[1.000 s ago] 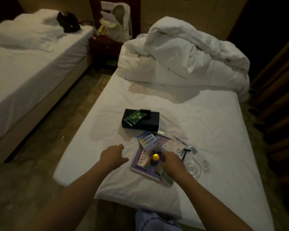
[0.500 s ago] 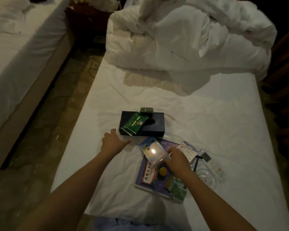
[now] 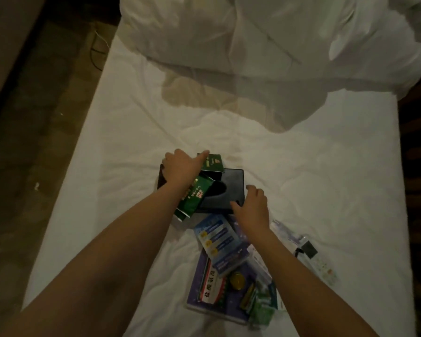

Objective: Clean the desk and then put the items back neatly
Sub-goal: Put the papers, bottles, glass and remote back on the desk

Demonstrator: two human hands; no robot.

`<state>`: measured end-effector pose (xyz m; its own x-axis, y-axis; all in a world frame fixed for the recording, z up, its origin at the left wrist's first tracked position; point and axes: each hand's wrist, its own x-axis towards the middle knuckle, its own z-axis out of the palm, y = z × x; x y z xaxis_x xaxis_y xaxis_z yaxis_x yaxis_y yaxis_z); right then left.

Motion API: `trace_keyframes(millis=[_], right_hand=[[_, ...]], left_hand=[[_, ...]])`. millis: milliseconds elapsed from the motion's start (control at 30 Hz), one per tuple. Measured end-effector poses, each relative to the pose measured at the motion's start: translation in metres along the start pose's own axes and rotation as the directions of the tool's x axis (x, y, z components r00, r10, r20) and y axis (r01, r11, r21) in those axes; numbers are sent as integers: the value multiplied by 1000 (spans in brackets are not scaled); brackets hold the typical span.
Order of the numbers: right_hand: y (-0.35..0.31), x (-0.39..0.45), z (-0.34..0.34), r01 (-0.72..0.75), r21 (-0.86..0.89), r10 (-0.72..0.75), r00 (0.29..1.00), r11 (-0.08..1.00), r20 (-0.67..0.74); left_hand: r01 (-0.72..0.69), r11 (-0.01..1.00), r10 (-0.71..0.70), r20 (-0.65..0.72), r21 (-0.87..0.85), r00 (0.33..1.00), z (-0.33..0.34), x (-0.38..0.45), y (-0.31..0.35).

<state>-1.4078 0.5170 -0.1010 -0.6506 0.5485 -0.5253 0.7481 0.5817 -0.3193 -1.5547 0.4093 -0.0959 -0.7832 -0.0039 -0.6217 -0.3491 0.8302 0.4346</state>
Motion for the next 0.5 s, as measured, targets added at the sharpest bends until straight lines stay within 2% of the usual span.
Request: trace_keyframes(millis=[133,300,400,500], right_hand=[[-6,27,16,-6,-34,5,1000,999,-18],[-4,42,42,-64,-2,64,998,998,-11],[-7,47,54,-150,173,158,987,973,-38],[-10,51,64,-238,319,264,964,917,-37]], left_hand=[[-23,975,13,48,220,999,34,21,8],[4,963,8,-44,270,999,62,33,-13],[-41,974,49,-30,222,998,67,39,-16],[-56,998,57,-41,26,998,69,42,-16]])
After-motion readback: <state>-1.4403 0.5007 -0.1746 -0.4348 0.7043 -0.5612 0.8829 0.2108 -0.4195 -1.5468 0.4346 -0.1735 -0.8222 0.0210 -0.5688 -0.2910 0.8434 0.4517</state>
